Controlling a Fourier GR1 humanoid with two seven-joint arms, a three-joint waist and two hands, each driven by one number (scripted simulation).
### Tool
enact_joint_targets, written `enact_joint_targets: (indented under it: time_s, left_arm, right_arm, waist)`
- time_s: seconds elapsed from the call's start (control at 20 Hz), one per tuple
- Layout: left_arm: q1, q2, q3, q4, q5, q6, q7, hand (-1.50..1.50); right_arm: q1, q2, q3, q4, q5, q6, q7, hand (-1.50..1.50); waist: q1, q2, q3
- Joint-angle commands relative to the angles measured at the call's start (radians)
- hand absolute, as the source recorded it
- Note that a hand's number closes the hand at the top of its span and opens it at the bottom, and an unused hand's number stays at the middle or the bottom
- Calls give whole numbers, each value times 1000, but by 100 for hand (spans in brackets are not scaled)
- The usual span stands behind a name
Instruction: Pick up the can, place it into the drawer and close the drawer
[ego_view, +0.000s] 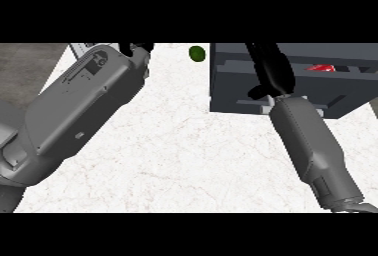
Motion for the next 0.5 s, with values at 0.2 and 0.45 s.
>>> enact_joint_targets:
  time_s: [0.2,0.45]
  left_arm:
    - [27,86,2,-94,-24,-9,77,-150]
    - [38,64,1,-133,-51,21,69,-150]
  right_arm:
    - [-115,-32,-74,241,4,-149,-13,-150]
    - [-235,-59,-111,320,-5,-161,-1,-150]
  waist:
    - [27,24,16]
    - [29,29,16]
